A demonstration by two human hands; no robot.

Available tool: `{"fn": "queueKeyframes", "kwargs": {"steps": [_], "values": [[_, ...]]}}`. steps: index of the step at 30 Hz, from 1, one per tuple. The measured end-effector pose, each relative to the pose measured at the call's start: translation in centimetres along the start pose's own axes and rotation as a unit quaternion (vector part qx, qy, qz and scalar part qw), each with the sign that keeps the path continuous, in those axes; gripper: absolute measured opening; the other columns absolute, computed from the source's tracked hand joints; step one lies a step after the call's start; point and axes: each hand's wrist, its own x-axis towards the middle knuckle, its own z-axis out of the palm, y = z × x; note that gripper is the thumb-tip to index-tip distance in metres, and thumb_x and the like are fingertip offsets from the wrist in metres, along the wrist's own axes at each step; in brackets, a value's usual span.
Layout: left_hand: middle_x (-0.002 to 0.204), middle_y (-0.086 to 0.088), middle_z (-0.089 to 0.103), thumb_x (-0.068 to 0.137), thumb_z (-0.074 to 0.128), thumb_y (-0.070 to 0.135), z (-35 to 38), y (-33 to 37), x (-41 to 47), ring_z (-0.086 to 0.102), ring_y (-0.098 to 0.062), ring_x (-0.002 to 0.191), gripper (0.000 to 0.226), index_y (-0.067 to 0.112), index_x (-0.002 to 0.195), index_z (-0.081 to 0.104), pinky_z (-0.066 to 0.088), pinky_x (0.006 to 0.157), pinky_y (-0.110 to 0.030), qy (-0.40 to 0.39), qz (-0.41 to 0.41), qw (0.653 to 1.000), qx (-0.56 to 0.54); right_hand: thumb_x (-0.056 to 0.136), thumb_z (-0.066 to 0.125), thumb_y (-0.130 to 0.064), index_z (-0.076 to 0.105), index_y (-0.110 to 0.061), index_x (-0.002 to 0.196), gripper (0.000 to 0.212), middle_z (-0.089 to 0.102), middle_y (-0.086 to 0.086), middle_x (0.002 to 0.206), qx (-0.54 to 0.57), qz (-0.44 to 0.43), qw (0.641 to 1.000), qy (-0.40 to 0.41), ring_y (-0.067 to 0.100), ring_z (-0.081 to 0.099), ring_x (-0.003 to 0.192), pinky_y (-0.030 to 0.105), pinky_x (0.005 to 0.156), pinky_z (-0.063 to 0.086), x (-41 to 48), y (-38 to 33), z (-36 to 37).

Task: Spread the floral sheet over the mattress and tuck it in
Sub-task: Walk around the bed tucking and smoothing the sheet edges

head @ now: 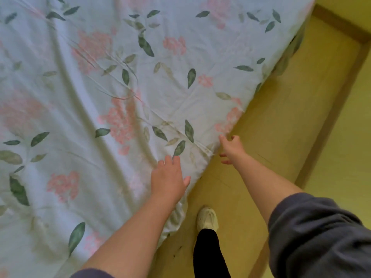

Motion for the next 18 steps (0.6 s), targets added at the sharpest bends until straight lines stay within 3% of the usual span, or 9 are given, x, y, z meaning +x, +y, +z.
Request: {"fn": "queueKeyframes", "kwargs": {"steps": [2, 4, 7, 9, 13, 15, 18], "values": [[0.125, -0.006, 0.041, 0.090, 0.043, 0.059, -0.6, 2.5, 3.5, 0.044, -0.023, 0.111, 0.062, 0.013, 0.131, 0.032, 0.043, 0.080, -0.033, -0.002, -0.033, 0.999, 0.006, 0.093, 0.051, -0.044, 0.040, -0.011, 0.130, 0.051, 0.055, 0.011, 0.126, -0.022, -0.006, 1.000, -0.009, 0.029, 0.064, 0.086, 0.033, 0.057, 0.051, 3.1, -2.0, -1.3], [0.126, -0.005, 0.044, 0.094, 0.044, 0.051, -0.7, 3.8, 5.8, 0.045, -0.023, 0.114, 0.052, 0.013, 0.129, 0.036, 0.043, 0.081, -0.033, -0.018, -0.054, 0.998, -0.008, 0.096, 0.047, -0.041, 0.051, -0.009, 0.101, 0.033, 0.062, 0.017, 0.111, -0.057, -0.036, 0.998, -0.007, 0.030, 0.063, 0.076, 0.030, 0.052, 0.047, 4.9, -3.0, -2.2], [0.115, -0.005, 0.059, 0.099, 0.038, 0.024, -0.7, 4.1, 8.4, 0.057, -0.025, 0.102, 0.018, 0.018, 0.113, 0.048, 0.040, 0.070, -0.034, -0.030, -0.044, 0.998, -0.044, 0.096, 0.045, -0.049, 0.050, -0.016, 0.069, 0.042, 0.067, 0.019, 0.088, -0.160, -0.122, 0.979, -0.017, 0.035, 0.064, 0.076, 0.039, 0.061, 0.052, 7.2, -3.4, -3.9], [0.103, -0.005, 0.064, 0.098, 0.036, 0.022, -1.4, 3.9, 9.1, 0.061, -0.027, 0.092, 0.018, 0.020, 0.104, 0.052, 0.037, 0.066, -0.032, -0.034, -0.017, 0.997, -0.070, 0.097, 0.047, -0.036, 0.048, -0.016, 0.065, 0.038, 0.065, 0.015, 0.077, -0.207, -0.175, 0.962, -0.017, 0.035, 0.062, 0.074, 0.043, 0.064, 0.051, 7.7, -3.0, -5.2], [0.076, -0.002, 0.055, 0.097, 0.038, 0.027, -3.4, 5.3, 8.7, 0.053, -0.025, 0.069, 0.017, 0.020, 0.082, 0.040, 0.030, 0.057, -0.032, 0.001, 0.085, 0.986, -0.143, 0.097, 0.045, -0.022, 0.041, -0.017, 0.062, 0.035, 0.048, 0.002, 0.060, -0.201, -0.228, 0.951, 0.058, 0.019, 0.041, 0.055, 0.033, 0.050, 0.026, 6.7, -3.2, -9.3], [0.080, -0.004, 0.057, 0.097, 0.038, 0.028, -3.8, 6.2, 9.1, 0.055, -0.027, 0.073, 0.016, 0.020, 0.084, 0.042, 0.031, 0.058, -0.032, -0.016, 0.087, 0.988, -0.126, 0.097, 0.045, -0.023, 0.047, -0.015, 0.064, 0.034, 0.055, 0.003, 0.062, -0.238, -0.196, 0.951, 0.025, 0.019, 0.045, 0.055, 0.031, 0.051, 0.032, 7.2, -3.7, -10.9], [0.102, -0.010, 0.064, 0.097, 0.036, 0.027, -3.5, 6.6, 10.2, 0.058, -0.030, 0.094, 0.020, 0.016, 0.099, 0.053, 0.039, 0.070, -0.035, -0.103, 0.063, 0.992, -0.037, 0.096, 0.045, -0.017, 0.052, -0.015, 0.069, 0.027, 0.063, 0.005, 0.071, -0.304, -0.090, 0.944, -0.093, 0.019, 0.053, 0.053, 0.026, 0.051, 0.039, 8.7, -4.6, -11.3]]}}
